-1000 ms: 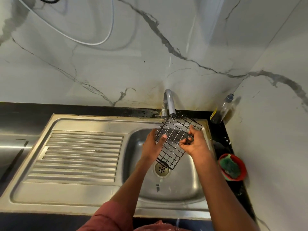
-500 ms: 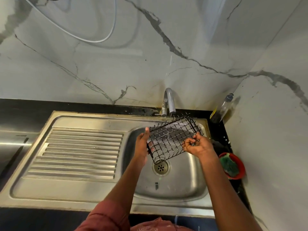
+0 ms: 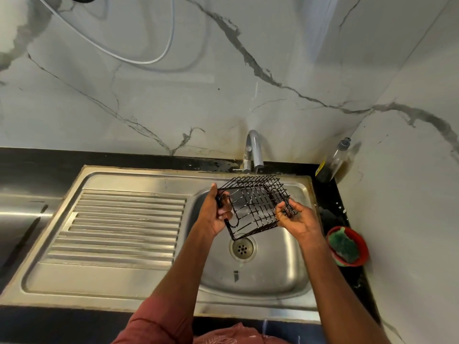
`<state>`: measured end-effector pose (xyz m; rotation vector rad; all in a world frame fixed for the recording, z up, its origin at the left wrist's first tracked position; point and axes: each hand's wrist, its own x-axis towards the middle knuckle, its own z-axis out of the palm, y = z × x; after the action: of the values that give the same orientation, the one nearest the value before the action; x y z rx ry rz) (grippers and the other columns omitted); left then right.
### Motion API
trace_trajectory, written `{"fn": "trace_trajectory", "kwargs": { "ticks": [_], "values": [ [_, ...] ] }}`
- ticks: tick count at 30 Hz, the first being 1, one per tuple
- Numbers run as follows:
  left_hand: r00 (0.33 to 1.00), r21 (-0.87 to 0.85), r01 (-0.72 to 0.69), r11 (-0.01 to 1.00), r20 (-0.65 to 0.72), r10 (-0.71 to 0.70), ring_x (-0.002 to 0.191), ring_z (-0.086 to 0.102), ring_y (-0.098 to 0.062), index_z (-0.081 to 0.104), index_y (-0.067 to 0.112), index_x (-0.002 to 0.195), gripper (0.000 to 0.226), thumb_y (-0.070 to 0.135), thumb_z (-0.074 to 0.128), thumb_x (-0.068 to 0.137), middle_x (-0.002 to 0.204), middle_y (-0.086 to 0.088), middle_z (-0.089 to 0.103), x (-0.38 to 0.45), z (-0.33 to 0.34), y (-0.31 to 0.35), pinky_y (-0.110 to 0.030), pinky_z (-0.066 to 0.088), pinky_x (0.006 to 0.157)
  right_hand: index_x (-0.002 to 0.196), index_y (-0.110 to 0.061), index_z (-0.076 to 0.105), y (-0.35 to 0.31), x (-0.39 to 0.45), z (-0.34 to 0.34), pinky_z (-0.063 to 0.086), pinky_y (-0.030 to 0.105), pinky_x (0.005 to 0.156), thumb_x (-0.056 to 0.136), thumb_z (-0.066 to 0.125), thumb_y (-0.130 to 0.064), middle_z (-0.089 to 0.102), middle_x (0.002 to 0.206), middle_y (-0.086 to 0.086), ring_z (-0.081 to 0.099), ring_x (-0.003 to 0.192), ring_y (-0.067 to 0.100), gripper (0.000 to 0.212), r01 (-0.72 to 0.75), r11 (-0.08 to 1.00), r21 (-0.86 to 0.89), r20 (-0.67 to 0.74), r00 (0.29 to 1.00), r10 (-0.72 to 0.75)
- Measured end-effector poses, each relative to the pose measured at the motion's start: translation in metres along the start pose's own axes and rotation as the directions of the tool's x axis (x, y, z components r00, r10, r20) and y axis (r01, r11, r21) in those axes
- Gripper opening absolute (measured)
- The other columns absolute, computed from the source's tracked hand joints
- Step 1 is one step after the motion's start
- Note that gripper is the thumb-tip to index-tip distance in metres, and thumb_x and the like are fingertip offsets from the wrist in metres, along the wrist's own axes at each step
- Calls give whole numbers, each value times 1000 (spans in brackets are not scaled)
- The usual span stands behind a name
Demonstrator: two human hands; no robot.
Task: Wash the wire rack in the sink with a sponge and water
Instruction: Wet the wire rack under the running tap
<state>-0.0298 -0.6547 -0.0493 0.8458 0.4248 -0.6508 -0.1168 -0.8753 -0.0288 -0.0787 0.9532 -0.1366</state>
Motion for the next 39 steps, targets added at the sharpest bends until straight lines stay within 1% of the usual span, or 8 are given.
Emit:
{"fn": "trace_trajectory", "kwargs": {
  "ticks": [10, 16, 19, 21, 23, 29, 33, 39],
  "values": [
    [997, -57, -69, 996, 36, 71, 27, 29, -3, 81, 5, 78, 63, 43, 42, 110, 70, -3, 73, 2, -6, 0, -18, 19, 31, 151, -16, 43, -12, 7, -16, 54, 66, 87, 95, 56, -1, 43, 145, 39, 41, 131, 63, 60, -100, 983, -153, 218, 967, 132],
    [998, -101, -47, 994, -35, 43, 26, 29, -4, 67, 5, 89, 49, 41, 41, 110, 71, -3, 75, 8, -14, 9, -19, 19, 30, 140, 12, 40, -3, 8, -49, 63, 39, 81, 96, 42, 8, 53, 134, 42, 61, 119, 47, 44, -153, 988, 6, 151, 977, 150],
    [998, -95, -25, 995, -64, 19, 26, 29, -4, 64, 5, 92, 47, 40, 39, 111, 71, -2, 75, 9, -23, 16, -19, 20, 29, 135, 13, 48, 2, 19, -59, 63, 30, 61, 94, 51, 9, 69, 113, 29, 74, 91, 37, 41, 25, 939, -343, -61, 997, -49],
    [997, -69, -4, 998, -77, -1, 26, 29, -4, 64, 5, 92, 46, 41, 41, 110, 72, -2, 76, 11, -30, 18, -18, 21, 29, 125, 7, 60, 3, 23, -58, 56, 32, 62, 95, 55, -3, 71, 107, 22, 71, 90, 35, 31, 277, 578, -767, -102, 838, -537],
    [995, -45, 14, 999, -94, -18, 26, 29, -4, 64, 6, 90, 45, 41, 43, 110, 72, -3, 76, 9, -32, 19, -17, 21, 29, 129, -2, 64, 5, 15, -45, 47, 30, 78, 101, 48, -20, 69, 117, 13, 66, 106, 29, 37, 363, -10, -932, 233, 577, -783],
    [995, -38, 55, 998, -86, -59, 26, 28, -3, 64, 9, 84, 46, 42, 43, 109, 71, -4, 75, 9, -28, 9, -16, 19, 31, 156, -18, 34, 59, 8, 0, 29, 50, 118, 101, 13, -65, 43, 156, 9, 40, 145, 29, 75, 377, -661, -649, 667, 699, -256],
    [989, -117, 133, 984, -45, -139, 28, 43, -8, 65, 4, 87, 49, 43, 43, 108, 57, -4, 68, 11, -20, 7, -15, 36, 31, 163, -21, 0, 118, -16, 14, -4, 44, 126, 104, 9, -61, -8, 170, -3, -10, 155, 13, 71, 510, -754, -413, 712, 698, 82],
    [993, -97, 91, 991, -72, -98, 25, 36, -5, 65, 6, 86, 49, 42, 41, 110, 65, -5, 73, 14, -30, 18, -15, 28, 29, 162, -35, 6, 102, -10, 3, 3, 45, 125, 108, 18, -53, -5, 168, -19, 3, 155, 6, 58, 585, -720, -372, 775, 623, 105]
  ]
}}
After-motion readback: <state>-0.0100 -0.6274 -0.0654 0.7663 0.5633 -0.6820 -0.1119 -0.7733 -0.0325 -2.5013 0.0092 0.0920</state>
